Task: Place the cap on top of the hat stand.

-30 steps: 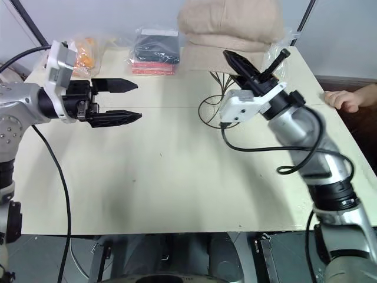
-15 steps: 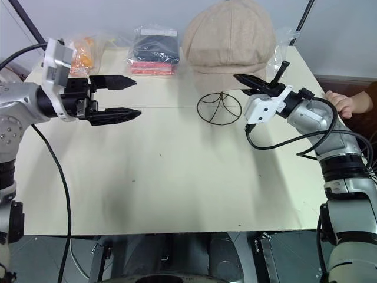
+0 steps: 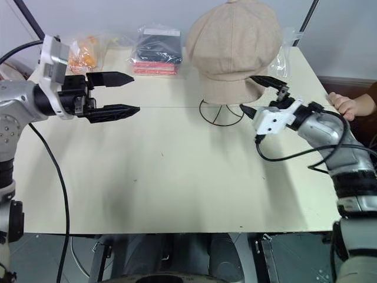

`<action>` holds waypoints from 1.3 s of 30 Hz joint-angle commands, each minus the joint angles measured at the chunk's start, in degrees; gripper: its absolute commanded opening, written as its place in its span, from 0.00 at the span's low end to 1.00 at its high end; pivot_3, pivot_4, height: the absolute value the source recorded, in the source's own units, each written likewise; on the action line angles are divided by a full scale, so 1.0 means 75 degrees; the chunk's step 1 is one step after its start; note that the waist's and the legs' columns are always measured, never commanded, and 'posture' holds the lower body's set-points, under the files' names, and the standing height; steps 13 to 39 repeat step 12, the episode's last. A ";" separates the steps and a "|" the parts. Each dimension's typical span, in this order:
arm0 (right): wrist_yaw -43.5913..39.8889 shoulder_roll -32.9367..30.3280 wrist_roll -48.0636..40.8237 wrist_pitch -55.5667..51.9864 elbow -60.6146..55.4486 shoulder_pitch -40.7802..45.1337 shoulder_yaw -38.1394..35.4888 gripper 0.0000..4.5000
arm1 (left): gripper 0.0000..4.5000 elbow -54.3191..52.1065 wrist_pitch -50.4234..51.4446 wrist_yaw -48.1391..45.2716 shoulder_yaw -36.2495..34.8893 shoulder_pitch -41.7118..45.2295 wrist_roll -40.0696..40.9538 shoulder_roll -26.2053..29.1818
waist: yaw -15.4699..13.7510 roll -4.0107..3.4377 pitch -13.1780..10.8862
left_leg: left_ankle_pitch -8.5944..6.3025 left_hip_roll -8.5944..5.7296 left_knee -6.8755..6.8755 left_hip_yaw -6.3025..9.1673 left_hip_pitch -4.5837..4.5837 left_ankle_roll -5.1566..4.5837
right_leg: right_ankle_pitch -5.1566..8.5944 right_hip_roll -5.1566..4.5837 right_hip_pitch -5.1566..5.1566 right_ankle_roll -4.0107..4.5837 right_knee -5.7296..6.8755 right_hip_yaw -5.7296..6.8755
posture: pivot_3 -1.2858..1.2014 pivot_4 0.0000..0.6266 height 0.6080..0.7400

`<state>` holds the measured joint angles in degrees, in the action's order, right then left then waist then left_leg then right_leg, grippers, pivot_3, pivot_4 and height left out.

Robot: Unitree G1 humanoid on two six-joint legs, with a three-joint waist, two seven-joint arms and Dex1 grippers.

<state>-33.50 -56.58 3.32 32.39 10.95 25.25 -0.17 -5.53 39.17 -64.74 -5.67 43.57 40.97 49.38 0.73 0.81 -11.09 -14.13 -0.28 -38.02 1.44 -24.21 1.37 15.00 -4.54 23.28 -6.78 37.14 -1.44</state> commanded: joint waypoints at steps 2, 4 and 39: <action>-0.1620 -0.0859 -0.2870 -0.2730 -0.1811 -0.0794 -0.1357 0.90 | 1.00 0.0292 -0.0284 -0.0265 -0.0037 0.0353 -0.0211 0.0025 | 0.0030 0.0000 0.0000 | 0.0000 0.0001 0.0000 -0.0001 0.0007 0.0000 | 0.0000 0.0000 -0.0006 0.0000 0.0001 0.0000 | 0.52 0.24 1.00; -0.2260 -0.1153 -0.4131 -0.4216 -0.2172 -0.1049 -0.1893 0.90 | 1.00 0.0465 -0.0355 -0.0380 0.0007 0.0443 -0.0304 -0.0003 | 0.0026 0.0000 0.0000 | -0.0001 0.0005 0.0000 -0.0001 0.0015 -0.0001 | 0.0000 0.0003 -0.0012 0.0001 0.0002 0.0000 | 0.52 0.24 1.00; -0.2985 -0.1407 -0.6686 -0.8090 -0.1996 -0.0452 -0.2977 0.90 | 1.00 0.1066 -0.0578 -0.0552 0.0054 0.0844 -0.0625 -0.0228 | 0.0004 0.0000 0.0000 | -0.0002 0.0008 0.0000 0.0000 0.0026 -0.0003 | 0.0001 0.0002 -0.0026 0.0002 -0.0005 0.0002 | 0.52 0.24 1.00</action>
